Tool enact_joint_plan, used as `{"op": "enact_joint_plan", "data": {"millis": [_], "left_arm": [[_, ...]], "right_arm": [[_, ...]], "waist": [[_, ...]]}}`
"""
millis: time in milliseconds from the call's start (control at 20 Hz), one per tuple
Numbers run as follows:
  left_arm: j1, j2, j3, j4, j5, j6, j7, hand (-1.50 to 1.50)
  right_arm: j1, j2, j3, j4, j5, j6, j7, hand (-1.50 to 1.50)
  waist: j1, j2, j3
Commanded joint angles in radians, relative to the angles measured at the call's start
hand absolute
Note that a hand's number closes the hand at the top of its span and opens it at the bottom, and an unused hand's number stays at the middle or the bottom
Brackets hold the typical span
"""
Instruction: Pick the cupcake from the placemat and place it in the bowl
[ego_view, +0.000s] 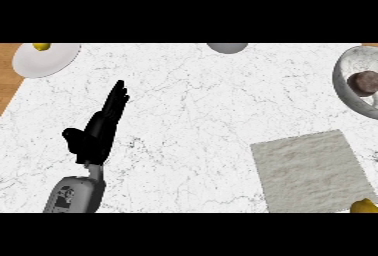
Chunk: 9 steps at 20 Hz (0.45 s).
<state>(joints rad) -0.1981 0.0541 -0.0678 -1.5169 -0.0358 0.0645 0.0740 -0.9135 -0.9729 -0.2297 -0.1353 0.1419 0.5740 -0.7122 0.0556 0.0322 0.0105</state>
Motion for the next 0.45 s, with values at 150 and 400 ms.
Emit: {"op": "enact_joint_plan", "data": {"millis": [150, 400], "left_arm": [[0.022, 0.001, 0.002, 0.005, 0.008, -0.009, -0.008, 0.0], [0.008, -0.021, -0.011, 0.005, 0.006, -0.001, -0.01, 0.0]], "right_arm": [[0.058, -0.046, -0.008, -0.034, -0.029, 0.294, -0.108, -1.5], [0.108, -0.012, -0.005, -0.072, -0.044, 0.27, -0.111, -1.5]], "waist": [[-0.01, -0.002, 0.002], [-0.012, 0.003, 0.004]]}}
